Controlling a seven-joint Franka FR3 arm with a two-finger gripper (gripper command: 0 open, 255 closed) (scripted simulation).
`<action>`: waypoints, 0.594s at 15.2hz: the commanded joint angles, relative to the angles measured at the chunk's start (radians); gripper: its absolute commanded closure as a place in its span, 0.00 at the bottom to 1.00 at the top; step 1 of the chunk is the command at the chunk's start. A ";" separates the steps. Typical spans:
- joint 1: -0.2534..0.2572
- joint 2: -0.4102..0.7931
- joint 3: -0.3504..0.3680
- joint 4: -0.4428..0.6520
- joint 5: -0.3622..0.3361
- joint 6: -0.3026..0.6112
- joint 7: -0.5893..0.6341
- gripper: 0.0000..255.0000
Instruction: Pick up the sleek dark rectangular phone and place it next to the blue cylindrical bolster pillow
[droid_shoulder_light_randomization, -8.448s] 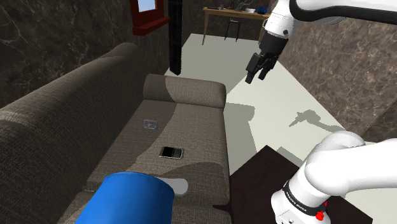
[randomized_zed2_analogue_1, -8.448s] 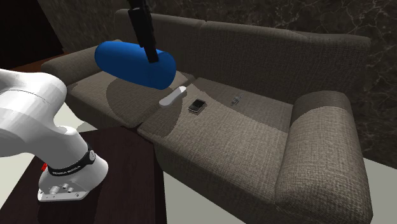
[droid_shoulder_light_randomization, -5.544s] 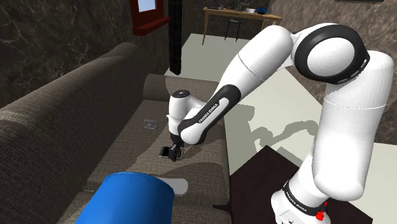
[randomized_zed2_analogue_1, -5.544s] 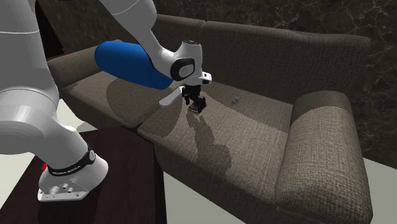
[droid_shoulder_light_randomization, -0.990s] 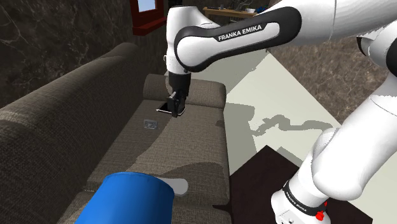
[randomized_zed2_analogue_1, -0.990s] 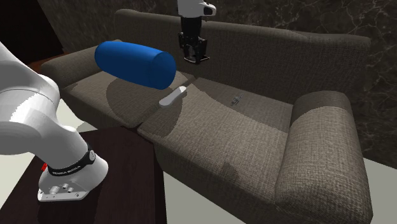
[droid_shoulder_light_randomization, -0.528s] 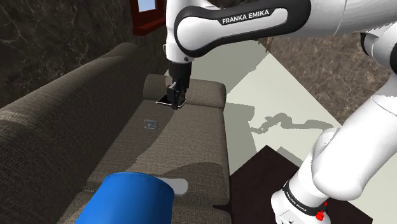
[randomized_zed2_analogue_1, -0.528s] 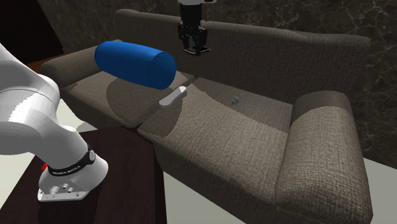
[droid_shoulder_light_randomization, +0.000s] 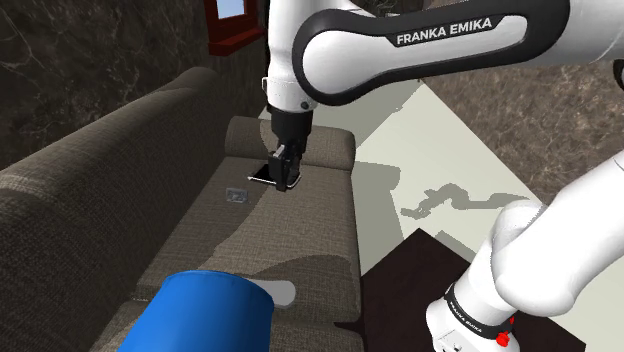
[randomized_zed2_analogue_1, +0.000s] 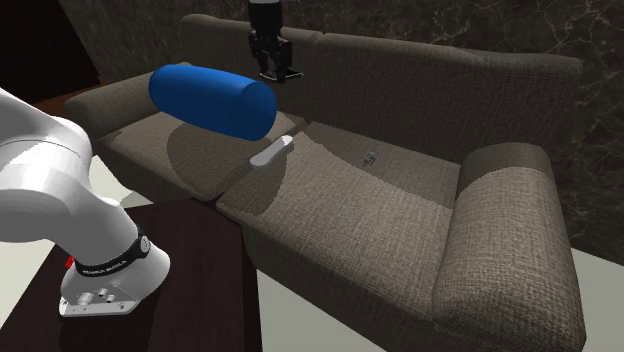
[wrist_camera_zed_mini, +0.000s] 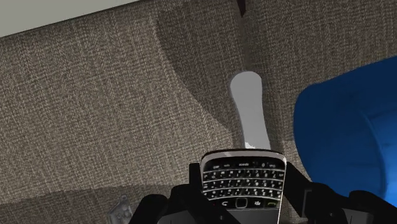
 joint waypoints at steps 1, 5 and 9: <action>0.019 -0.058 0.017 -0.050 0.021 -0.004 0.026 1.00; 0.062 -0.151 0.058 -0.125 0.063 -0.015 0.087 1.00; 0.109 -0.234 0.105 -0.181 0.109 -0.033 0.155 1.00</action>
